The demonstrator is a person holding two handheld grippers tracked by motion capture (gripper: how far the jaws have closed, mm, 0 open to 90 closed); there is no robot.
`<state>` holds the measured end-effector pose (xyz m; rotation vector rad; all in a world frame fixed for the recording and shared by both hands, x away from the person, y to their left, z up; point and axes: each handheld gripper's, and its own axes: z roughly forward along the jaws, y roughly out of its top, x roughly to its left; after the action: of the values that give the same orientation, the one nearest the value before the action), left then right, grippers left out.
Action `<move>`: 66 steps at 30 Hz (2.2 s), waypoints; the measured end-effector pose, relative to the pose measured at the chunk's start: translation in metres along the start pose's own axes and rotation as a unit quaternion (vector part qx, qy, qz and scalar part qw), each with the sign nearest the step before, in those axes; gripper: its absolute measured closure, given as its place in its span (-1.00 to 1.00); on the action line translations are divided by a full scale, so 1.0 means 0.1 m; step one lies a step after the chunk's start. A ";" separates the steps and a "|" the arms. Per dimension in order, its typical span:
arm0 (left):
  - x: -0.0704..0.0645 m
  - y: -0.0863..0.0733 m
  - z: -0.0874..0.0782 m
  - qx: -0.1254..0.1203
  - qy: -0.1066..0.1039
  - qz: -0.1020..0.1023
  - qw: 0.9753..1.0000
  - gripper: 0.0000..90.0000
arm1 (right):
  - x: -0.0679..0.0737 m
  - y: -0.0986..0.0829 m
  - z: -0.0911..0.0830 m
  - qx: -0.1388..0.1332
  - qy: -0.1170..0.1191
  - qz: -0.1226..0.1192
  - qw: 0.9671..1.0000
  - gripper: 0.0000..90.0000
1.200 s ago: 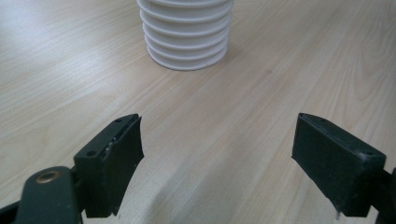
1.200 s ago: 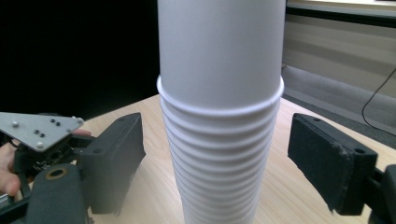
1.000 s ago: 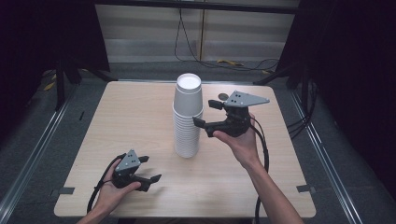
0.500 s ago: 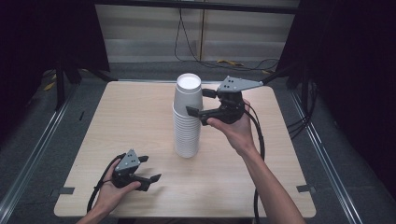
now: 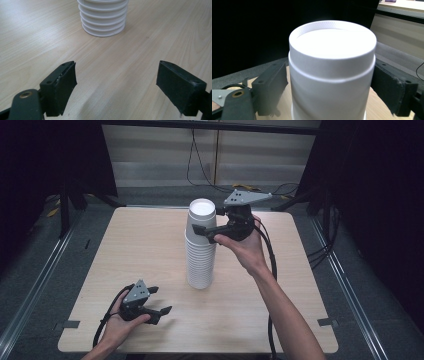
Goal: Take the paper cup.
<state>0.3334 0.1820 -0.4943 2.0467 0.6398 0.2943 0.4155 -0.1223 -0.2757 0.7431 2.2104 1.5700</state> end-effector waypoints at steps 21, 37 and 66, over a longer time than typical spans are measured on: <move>0.01 -0.01 0.00 0.003 0.004 0.002 1.000 -0.64 | -0.05 0.07 0.12 0.018 0.012 0.002 1.000 -0.57; 0.03 -0.01 -0.02 0.002 0.007 0.001 1.000 -0.64 | -0.03 0.10 0.09 0.008 0.005 -0.004 1.000 -0.55; 0.03 -0.01 -0.01 0.007 0.006 0.002 1.000 -0.64 | -0.02 0.28 -0.10 -0.074 0.013 0.002 0.997 -0.54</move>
<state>0.3350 0.1846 -0.4954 2.0618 0.6465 0.3056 0.4181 -0.1239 -0.2460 0.6870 2.0844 1.7315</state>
